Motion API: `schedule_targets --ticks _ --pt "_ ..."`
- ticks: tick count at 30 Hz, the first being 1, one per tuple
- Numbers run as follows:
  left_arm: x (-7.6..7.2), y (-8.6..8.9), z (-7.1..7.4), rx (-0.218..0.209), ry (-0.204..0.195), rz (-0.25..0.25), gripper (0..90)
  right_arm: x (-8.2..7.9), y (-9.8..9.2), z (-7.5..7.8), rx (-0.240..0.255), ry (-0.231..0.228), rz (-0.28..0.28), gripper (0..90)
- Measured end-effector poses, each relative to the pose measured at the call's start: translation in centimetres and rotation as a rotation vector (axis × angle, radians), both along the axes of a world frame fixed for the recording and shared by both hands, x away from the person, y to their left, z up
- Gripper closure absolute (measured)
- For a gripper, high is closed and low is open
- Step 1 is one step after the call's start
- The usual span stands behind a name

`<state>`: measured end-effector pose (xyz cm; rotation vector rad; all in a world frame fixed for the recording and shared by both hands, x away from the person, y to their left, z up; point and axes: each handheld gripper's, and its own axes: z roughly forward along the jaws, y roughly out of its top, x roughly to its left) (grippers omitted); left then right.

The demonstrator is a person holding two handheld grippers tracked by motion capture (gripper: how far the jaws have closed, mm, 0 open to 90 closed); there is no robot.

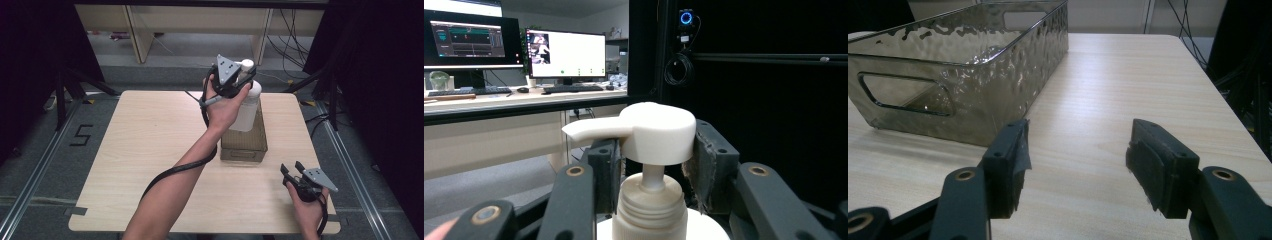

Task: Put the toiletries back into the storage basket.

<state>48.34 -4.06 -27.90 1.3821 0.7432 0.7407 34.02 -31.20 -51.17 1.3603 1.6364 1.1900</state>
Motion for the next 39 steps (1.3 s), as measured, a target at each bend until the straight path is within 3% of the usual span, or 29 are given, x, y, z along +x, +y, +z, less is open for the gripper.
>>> schedule_targets --ticks 3,7,9,16,18,39 --pt "0.4 -0.4 -0.1 0.006 0.007 0.002 59.2 0.0 0.1 0.0 0.020 0.005 0.003 42.1" --pt "0.7 -0.6 -0.2 0.011 0.012 0.002 59.2 0.0 0.0 0.0 -0.001 -0.001 0.000 42.1" --pt "0.9 -0.8 -0.3 0.012 0.016 0.002 59.1 0.0 0.1 0.0 0.019 0.008 0.002 42.1" --pt "1.8 -1.1 -1.1 0.024 0.032 0.011 59.1 0.0 0.0 0.0 -0.001 -0.001 0.002 42.0" --pt "1.8 -1.1 -1.1 0.026 0.033 0.011 59.1 0.0 0.1 0.0 0.018 0.006 0.002 42.0" --pt "3.4 -2.2 -2.3 0.043 0.056 0.010 59.1 0.0 0.0 0.0 0.009 0.004 0.002 42.0"
